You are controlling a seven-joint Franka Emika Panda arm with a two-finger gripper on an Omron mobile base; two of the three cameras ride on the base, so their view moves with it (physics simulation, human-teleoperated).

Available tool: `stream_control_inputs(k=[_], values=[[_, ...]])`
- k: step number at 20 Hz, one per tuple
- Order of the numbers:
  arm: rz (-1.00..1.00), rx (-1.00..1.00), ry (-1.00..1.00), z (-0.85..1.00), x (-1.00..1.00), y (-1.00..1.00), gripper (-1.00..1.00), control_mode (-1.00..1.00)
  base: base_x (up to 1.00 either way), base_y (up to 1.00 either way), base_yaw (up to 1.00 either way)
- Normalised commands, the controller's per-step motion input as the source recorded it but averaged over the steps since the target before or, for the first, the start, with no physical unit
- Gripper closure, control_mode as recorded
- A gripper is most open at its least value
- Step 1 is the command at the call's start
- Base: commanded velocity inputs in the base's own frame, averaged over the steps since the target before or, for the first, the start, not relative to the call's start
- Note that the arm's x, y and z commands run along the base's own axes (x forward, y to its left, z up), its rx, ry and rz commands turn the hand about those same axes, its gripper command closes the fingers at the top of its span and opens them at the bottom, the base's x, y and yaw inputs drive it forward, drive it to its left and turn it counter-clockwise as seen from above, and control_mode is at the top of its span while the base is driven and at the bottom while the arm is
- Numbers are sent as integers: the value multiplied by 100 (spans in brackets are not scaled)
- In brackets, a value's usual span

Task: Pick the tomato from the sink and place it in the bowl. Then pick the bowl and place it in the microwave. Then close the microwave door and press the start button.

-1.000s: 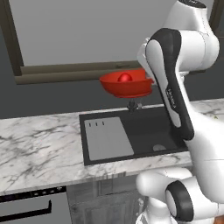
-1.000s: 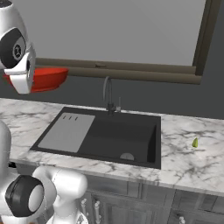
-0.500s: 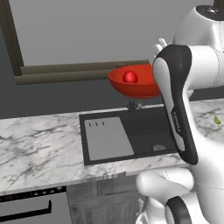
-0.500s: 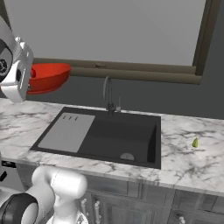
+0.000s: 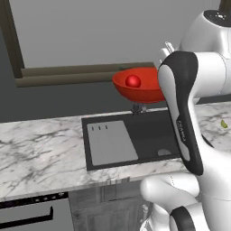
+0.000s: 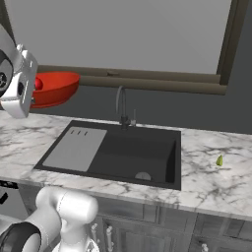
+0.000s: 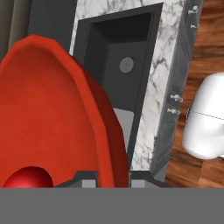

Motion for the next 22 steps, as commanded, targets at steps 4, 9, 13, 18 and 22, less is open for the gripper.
stream_control_inputs(k=[4, 9, 13, 18, 22], values=[[0, 0, 0, 0, 0, 0, 100, 100, 0, 0, 0], [0, 0, 0, 0, 0, 0, 100, 100, -41, -7, -2], [0, 0, 0, 0, 0, 0, 100, 100, -98, -18, -7], [0, 0, 0, 0, 0, 0, 100, 100, -60, -14, 11], [0, 0, 0, 0, 0, 0, 100, 100, -16, -10, 63]])
